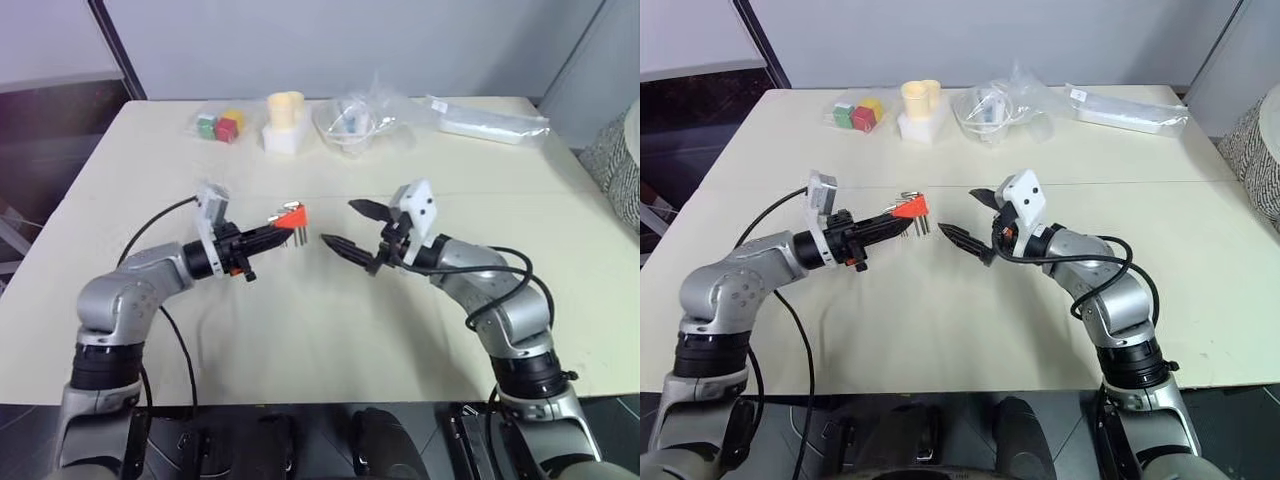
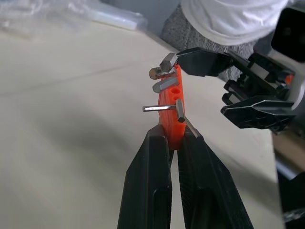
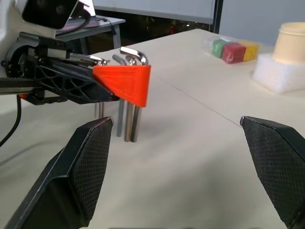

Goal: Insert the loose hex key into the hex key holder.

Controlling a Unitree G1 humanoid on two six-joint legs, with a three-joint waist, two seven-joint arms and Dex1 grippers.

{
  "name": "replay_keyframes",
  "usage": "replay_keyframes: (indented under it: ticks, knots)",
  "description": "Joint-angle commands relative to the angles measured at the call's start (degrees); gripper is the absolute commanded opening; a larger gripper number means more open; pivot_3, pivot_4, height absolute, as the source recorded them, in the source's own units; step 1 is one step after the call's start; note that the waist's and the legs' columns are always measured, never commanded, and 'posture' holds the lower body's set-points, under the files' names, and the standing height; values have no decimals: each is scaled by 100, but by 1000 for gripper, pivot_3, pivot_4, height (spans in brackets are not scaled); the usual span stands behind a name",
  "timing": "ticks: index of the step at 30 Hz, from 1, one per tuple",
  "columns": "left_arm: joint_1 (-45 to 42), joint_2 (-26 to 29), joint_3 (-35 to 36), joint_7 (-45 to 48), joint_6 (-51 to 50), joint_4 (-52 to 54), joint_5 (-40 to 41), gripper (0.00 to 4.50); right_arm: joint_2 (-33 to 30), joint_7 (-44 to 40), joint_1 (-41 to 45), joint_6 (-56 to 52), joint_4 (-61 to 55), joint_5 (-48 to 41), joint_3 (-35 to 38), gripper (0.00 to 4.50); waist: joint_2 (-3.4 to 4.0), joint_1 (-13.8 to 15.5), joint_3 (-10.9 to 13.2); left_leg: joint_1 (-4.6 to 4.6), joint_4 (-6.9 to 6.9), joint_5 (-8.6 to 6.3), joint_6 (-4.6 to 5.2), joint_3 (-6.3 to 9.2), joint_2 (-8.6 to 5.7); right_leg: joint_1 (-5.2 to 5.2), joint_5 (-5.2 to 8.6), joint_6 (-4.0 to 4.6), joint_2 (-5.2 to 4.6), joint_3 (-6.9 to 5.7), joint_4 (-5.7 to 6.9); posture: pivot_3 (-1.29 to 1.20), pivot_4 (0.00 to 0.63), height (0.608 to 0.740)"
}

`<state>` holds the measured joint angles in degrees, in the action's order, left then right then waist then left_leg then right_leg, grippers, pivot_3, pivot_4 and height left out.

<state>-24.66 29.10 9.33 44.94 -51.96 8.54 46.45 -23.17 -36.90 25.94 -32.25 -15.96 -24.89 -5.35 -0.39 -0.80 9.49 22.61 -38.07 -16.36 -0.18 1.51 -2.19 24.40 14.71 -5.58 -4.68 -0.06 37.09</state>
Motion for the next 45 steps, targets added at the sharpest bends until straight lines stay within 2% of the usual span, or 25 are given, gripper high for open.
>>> replay_keyframes:
  ticks: [1,7,15,28,31,33,35,36,37,38,42,45]
  knots:
    - [126,79,264,-191,-384,173,350,0,34,52,-19,7,-275,-6,21,4427,0,2,0,0,0,0,0,0,0,0,0,0,0,0,0,0,150,740]
    - [325,212,71,-222,-523,-1,159,0,-2,98,-39,2,-285,7,40,4427,0,10,0,0,-1,0,0,0,-1,-2,0,0,0,0,-1,0,150,740]
    - [357,302,-371,-479,-545,-627,-504,0,-9,176,-102,18,-342,59,30,4427,0,9,0,-1,-1,0,-1,0,-1,-2,0,1,-2,0,-2,0,150,740]
    - [72,196,-129,-1237,-1051,-1272,-780,0,38,214,-107,59,-355,171,-35,4427,-2,10,-3,-13,-1,0,-1,0,-1,-12,0,1,-4,1,0,0,150,740]
    - [77,220,-86,-1321,-1073,-1320,-829,1145,41,201,-92,70,-334,180,-44,4476,-2,-8,-3,-16,-1,1,-2,1,-1,-13,0,1,-3,1,1,0,150,740]
    - [97,241,-59,-1361,-1085,-1322,-853,2058,37,184,-80,68,-328,187,-44,4476,0,-6,-8,-16,0,1,-2,1,1,-12,0,1,-2,1,3,0,150,740]
    - [138,273,-49,-1411,-1086,-1304,-908,3199,24,163,-64,67,-318,191,-39,4476,-2,-7,-8,-17,0,1,-3,1,1,-14,0,1,-3,2,3,0,150,740]
    - [171,293,-35,-1415,-1086,-1278,-917,3514,16,153,-58,63,-316,191,-38,4476,-1,-8,-9,-19,0,1,-3,1,1,-15,0,1,-3,2,3,0,150,740]
    - [253,389,-51,-1341,-995,-1150,-953,4119,-1,137,-51,55,-322,188,-30,4476,0,-12,-9,-21,0,2,-4,1,1,-17,0,1,-3,2,3,0,150,740]
    - [312,457,-60,-1287,-928,-1054,-976,4479,-13,125,-47,48,-327,186,-23,4476,-1,-30,-9,-23,0,2,-4,1,2,-18,-1,2,-3,2,4,0,150,740]
    - [597,931,-194,-892,-145,-438,-1250,4479,-149,18,-39,7,-368,145,41,4476,0,-65,-9,-24,10,2,-5,0,8,-10,-2,7,0,5,4,0,150,740]
    - [694,1355,-159,-521,440,178,-1419,4479,-483,-265,-32,-24,-417,91,127,4476,-5,-4,-5,-16,14,2,-6,0,8,-4,0,10,-3,4,-1,0,150,740]
